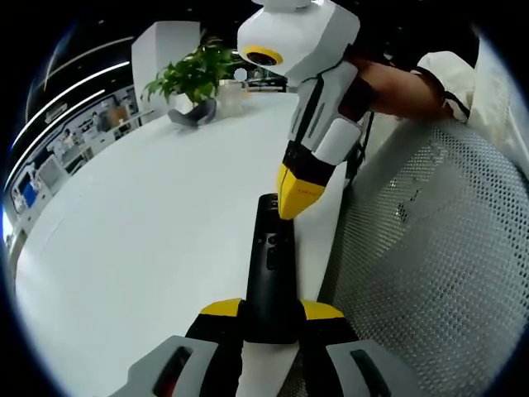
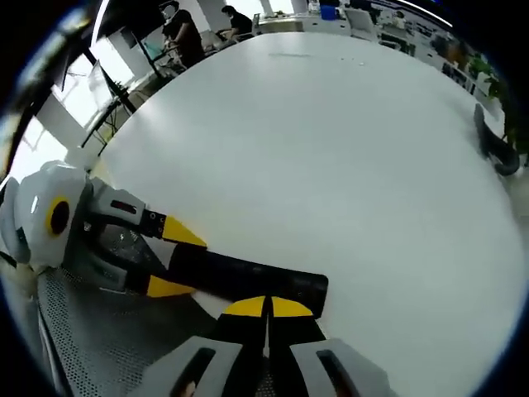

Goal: Press the specified remote control buttons in sequence, fully releasing each button before pressing the next.

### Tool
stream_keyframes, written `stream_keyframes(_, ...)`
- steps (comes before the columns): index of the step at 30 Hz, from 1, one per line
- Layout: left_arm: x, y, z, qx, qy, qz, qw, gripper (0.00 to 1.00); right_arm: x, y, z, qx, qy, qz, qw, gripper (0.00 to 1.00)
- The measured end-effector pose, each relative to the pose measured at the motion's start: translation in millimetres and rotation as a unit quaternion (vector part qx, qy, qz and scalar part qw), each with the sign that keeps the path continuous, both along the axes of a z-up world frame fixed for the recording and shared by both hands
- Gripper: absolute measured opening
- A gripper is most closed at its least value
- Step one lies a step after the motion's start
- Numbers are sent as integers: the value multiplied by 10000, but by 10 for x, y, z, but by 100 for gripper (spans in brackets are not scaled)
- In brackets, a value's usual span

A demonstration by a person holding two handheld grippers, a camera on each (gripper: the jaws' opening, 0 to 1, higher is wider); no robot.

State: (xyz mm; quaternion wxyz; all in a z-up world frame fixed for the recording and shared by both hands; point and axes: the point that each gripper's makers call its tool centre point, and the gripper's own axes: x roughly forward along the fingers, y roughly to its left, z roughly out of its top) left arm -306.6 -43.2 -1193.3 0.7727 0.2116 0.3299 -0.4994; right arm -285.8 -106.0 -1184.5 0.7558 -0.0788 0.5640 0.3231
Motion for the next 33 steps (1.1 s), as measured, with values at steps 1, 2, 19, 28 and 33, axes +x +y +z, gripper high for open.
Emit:
stream_keyframes(1,1,0,0,-2,0,0,10000,25,-12,-17,-12,-25,69,-30,10000,0)
stream_keyframes(2,0,0,0,-3,0,0,10000,25,-8,-11,-4,15,49,-38,10000,0)
stream_keyframes(19,-4,-5,2,-35,5,-3,10000,25,-43,10,-31,-181,7,181,9997,0)
stream_keyframes(28,-2,-9,-5,-34,2,-16,10000,25,-39,0,-52,-287,-42,292,9992,0)
stream_keyframes(33,-2,-7,-6,-13,0,-15,10000,25,-30,-9,-48,-110,62,152,9998,0)
